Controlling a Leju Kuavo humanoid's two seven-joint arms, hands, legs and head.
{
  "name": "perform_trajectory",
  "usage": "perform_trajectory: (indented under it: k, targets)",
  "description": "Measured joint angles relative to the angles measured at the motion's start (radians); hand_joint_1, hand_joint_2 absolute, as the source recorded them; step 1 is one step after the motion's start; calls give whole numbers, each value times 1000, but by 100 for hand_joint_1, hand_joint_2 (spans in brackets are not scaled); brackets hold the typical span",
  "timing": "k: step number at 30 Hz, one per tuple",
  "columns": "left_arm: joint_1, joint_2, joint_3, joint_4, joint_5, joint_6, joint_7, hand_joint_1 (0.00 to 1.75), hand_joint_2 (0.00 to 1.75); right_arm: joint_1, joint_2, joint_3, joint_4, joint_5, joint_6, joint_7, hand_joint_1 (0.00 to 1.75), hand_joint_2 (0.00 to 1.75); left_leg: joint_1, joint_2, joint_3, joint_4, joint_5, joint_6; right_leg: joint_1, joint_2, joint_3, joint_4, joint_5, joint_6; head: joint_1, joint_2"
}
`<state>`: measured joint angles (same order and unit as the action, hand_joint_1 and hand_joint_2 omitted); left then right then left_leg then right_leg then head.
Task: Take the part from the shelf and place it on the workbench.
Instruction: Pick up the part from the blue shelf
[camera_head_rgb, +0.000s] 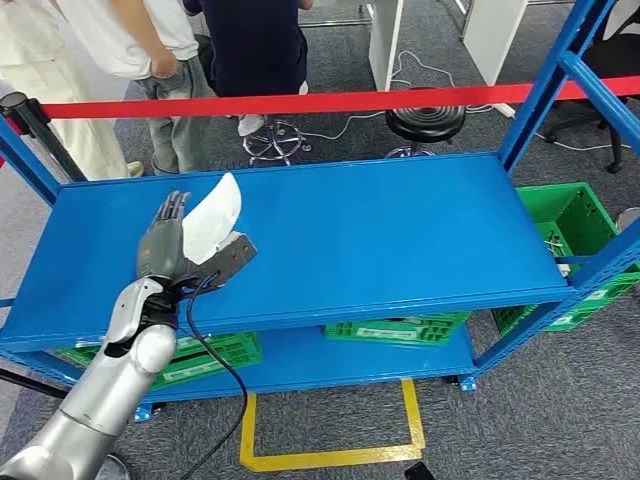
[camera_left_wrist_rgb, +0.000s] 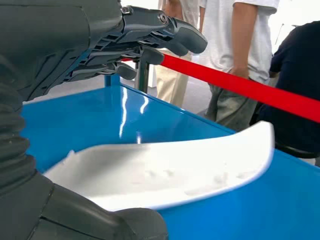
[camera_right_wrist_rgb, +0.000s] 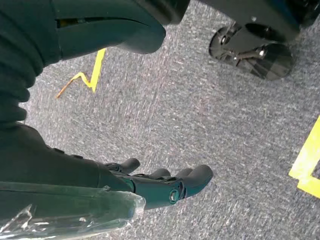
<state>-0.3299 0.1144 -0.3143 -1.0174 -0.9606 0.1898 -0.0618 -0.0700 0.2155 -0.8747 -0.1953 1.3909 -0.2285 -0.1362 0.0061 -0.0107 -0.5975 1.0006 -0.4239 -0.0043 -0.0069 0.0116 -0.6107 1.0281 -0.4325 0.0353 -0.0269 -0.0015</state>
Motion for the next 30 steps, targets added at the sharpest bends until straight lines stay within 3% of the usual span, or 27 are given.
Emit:
perform_trajectory:
  k: [2,3,5,6,7,8,11,13,15,17,19,21,23,24,27,28,30]
  targets:
    - [-1,0,0,0,0,0,0,0,175,0,0,-1,0,0,0,0,0,175,2,0,2,-3,2,5,-1,-2,-12,23,-17,6,3,0]
    - [-2,0,1,0,0,0,0,0,175,0,0,-1,0,0,0,0,0,175,4,1,3,-5,3,10,-1,-3,-31,63,-42,11,6,0]
    - [-1,0,1,1,0,-1,0,0,175,0,0,-3,0,0,0,0,0,175,4,1,4,-5,2,15,-2,-4,-91,196,-105,19,10,0]
    - [-1,0,1,3,0,-2,0,0,175,0,0,-3,0,0,0,0,0,175,3,1,4,-5,2,16,-3,-4,-120,256,-127,21,10,0]
    - [0,0,1,4,0,-3,-1,0,175,1,0,-4,0,0,0,0,0,175,2,1,4,-5,2,16,-2,-4,-135,286,-131,21,10,0]
    - [0,0,1,6,0,-5,-1,0,175,1,0,-4,0,0,0,0,0,175,2,1,6,-5,1,16,-2,-4,-131,275,-115,21,10,0]
    - [-2,0,1,13,1,-11,-5,0,175,-2,0,-6,0,0,0,0,0,175,1,-1,11,-3,-3,9,-3,-4,-34,85,-22,16,11,0]
    - [-4,-1,1,22,4,-15,-8,0,175,-4,0,-6,0,0,0,-1,0,175,-3,-1,10,-1,-3,0,-2,-2,7,10,-5,9,9,0]
    - [-6,0,1,37,8,-18,-11,0,175,-4,0,-7,0,0,0,-2,0,175,-3,-2,8,-3,1,-9,-1,1,7,5,-7,-3,8,0]
    - [-9,-1,1,50,11,-18,-15,0,175,-4,0,-8,0,0,1,-2,0,175,-2,-1,1,12,-14,-18,-3,2,6,2,-3,-17,6,0]
    - [-14,-2,1,64,11,-16,-21,0,175,-5,0,-9,0,0,1,-2,0,175,-1,1,-39,98,-66,-27,-5,1,7,0,-1,-26,2,0]
    - [-14,-3,1,79,10,-10,-28,0,175,-4,0,-9,0,0,1,-2,0,175,0,1,-102,233,-123,-32,-5,0,6,0,-2,-29,-1,0]
    - [-9,-5,0,90,9,-3,-31,0,175,-2,0,-10,0,0,0,-1,0,175,0,1,-131,290,-127,-32,-4,1,6,0,-2,-30,-1,0]
    - [-7,-6,0,92,9,-2,-31,0,175,-2,0,-10,0,0,0,-1,0,175,0,1,-117,258,-99,-30,-4,1,7,0,-2,-30,-1,0]
    - [-7,-10,0,94,7,-1,-31,0,175,-3,0,-10,0,0,0,0,0,175,0,2,-24,61,-7,-23,-3,1,7,1,-2,-25,-1,0]
    - [-7,-11,0,94,7,-1,-31,0,175,-3,0,-10,0,0,-1,0,0,175,-1,1,-6,23,1,-20,-1,1,5,2,-2,-21,0,0]
    - [-4,-13,0,95,7,-1,-30,0,175,-3,0,-10,0,0,-1,0,0,175,-5,0,0,1,-2,-13,1,1,1,0,1,-11,1,0]
